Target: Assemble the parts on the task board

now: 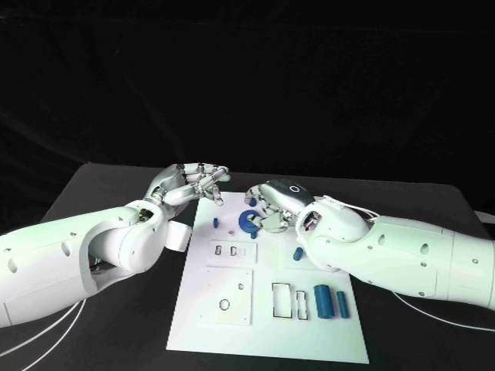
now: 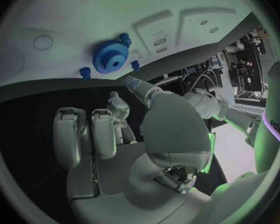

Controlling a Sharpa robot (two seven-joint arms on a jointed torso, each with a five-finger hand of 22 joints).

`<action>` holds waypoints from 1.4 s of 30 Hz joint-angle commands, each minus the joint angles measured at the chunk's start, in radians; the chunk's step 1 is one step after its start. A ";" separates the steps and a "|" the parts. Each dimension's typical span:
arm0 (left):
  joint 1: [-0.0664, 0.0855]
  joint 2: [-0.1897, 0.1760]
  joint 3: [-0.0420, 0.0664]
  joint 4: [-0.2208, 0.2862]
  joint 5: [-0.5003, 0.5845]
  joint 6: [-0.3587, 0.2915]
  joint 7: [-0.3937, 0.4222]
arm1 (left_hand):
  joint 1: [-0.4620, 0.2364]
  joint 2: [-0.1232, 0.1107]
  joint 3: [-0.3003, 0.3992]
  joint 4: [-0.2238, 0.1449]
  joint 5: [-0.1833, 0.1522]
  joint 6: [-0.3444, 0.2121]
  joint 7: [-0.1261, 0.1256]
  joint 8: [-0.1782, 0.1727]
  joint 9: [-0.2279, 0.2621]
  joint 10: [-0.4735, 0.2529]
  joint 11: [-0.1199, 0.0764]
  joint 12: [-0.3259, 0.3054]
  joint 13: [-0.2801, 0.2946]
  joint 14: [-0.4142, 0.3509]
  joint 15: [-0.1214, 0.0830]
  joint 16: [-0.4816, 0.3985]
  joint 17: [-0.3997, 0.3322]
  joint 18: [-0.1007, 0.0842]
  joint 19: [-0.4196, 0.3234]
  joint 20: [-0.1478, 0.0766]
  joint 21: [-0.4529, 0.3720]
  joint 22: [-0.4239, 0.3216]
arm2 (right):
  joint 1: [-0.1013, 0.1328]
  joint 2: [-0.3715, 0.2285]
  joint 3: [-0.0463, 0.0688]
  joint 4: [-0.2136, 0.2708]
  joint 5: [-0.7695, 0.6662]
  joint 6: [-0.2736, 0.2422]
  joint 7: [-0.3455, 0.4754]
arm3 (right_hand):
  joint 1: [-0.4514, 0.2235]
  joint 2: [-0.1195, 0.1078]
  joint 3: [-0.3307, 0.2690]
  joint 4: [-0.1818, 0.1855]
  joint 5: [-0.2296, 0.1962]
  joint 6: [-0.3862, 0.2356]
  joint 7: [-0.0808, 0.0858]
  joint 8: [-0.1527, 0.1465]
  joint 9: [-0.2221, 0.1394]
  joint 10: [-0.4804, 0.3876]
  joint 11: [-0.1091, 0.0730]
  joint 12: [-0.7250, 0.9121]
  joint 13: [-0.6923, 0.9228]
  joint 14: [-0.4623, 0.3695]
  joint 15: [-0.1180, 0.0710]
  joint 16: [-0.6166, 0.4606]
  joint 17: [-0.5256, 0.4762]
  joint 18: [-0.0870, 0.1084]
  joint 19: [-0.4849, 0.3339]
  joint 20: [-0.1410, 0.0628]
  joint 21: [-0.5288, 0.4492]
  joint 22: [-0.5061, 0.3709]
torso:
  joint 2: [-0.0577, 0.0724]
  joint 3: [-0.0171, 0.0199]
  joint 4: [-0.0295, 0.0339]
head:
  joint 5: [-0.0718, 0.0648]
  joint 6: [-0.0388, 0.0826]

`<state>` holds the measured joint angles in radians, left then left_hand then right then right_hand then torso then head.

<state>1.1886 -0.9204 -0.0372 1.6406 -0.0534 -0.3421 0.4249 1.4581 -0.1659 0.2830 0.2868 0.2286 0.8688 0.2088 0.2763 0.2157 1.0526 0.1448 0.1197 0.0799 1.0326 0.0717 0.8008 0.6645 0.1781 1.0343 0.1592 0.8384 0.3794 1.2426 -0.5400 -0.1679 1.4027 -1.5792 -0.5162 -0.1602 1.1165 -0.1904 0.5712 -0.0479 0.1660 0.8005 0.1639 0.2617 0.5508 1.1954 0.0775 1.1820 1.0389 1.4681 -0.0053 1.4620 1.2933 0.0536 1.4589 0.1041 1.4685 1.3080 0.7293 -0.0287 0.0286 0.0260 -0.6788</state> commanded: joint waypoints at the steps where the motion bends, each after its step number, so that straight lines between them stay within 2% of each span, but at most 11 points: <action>1: 0.001 0.002 0.001 0.000 0.002 0.011 0.009 | -0.002 0.010 -0.003 -0.002 -0.004 -0.007 -0.002 0.005 0.001 -0.010 0.000 0.003 0.002 -0.005 -0.001 0.005 0.001 0.005 -0.005 -0.002 0.004 0.001 | -0.002 0.000 -0.001 0.005 -0.023 0.091 -0.027 | 0.001 -0.015 -0.011 0.000 -0.012 -0.013 0.002 -0.010 0.001 -0.014 0.002 -0.010 -0.009 0.045 0.008 -0.004 -0.005 -0.009 -0.004 0.005 -0.010 0.101 | 0.000 -0.0001 0.0006 | -0.001 0.001; 14: 0.001 0.002 0.001 0.001 0.002 0.013 0.008 | -0.002 0.010 -0.003 -0.003 -0.004 -0.008 -0.002 0.006 0.002 -0.011 0.000 0.005 0.002 -0.007 -0.001 0.006 0.001 0.005 -0.008 -0.001 0.006 0.002 | -0.007 0.021 -0.002 -0.005 -0.053 0.098 -0.079 | 0.005 -0.027 -0.027 -0.004 -0.026 -0.029 0.005 -0.023 0.004 -0.025 0.005 -0.013 -0.013 0.043 0.011 -0.006 -0.009 -0.007 -0.008 0.008 -0.016 0.095 | 0.003 -0.0001 0.0038 | -0.003 -0.001; 20: 0.001 0.001 0.001 0.000 0.002 0.013 0.007 | -0.002 0.010 -0.003 -0.003 -0.004 -0.008 -0.002 0.006 0.002 -0.011 0.000 0.005 0.002 -0.007 -0.001 0.006 0.001 0.005 -0.008 -0.001 0.006 0.002 | -0.008 0.023 -0.002 -0.008 -0.062 0.105 -0.083 | 0.015 -0.031 -0.037 -0.010 -0.037 -0.038 0.007 -0.029 0.008 -0.027 0.007 -0.011 -0.010 0.043 0.013 -0.006 -0.009 -0.007 -0.010 0.010 -0.018 0.094 | 0.002 -0.0003 0.0013 | -0.001 -0.005; 32: 0.001 0.002 0.001 -0.002 0.002 0.014 0.006 | -0.002 0.010 -0.003 -0.003 -0.004 -0.008 -0.002 0.006 0.002 -0.011 0.000 0.005 0.002 -0.007 -0.001 0.006 0.001 0.005 -0.008 -0.001 0.006 0.002 | -0.009 0.023 -0.003 -0.012 -0.066 0.122 -0.083 | 0.016 -0.031 -0.038 -0.010 -0.038 -0.038 0.008 -0.029 0.009 -0.026 0.008 -0.009 -0.007 0.043 0.013 -0.006 -0.007 -0.007 -0.009 0.010 -0.017 0.095 | 0.002 0.0007 0.0028 | -0.001 -0.009; 42: 0.001 0.002 0.001 -0.002 0.002 0.014 0.006 | -0.002 0.010 -0.003 -0.003 -0.004 -0.008 -0.002 0.006 0.002 -0.011 0.000 0.005 0.002 -0.007 -0.001 0.006 0.001 0.005 -0.008 -0.001 0.006 0.002 | -0.009 0.029 -0.004 -0.023 -0.074 0.118 -0.088 | 0.026 -0.024 -0.037 -0.014 -0.039 -0.035 0.007 -0.027 0.013 -0.026 0.007 -0.007 -0.005 0.044 0.014 -0.006 -0.006 -0.007 -0.008 0.011 -0.017 0.096 | 0.002 -0.0001 0.0023 | 0.000 -0.010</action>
<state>1.1884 -0.9198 -0.0376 1.6373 -0.0533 -0.3417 0.4244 1.4581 -0.1659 0.2830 0.2868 0.2286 0.8688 0.2088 0.2763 0.2164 1.0453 0.1448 0.1195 0.0804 1.0326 0.0717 0.8007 0.6645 0.1781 1.0344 0.1592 0.8383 0.3807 1.2340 -0.5120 -0.1712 1.3803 -1.6337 -0.4109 -0.2401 1.1335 -0.2151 0.5393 -0.0606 0.1330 0.7717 0.1713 0.2383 0.5618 1.1766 0.0853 1.1732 1.0331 1.4682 0.0018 1.4620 1.2857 0.0537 1.4517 0.1113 1.4539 1.3074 0.7311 -0.0286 0.0314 0.0254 -0.6887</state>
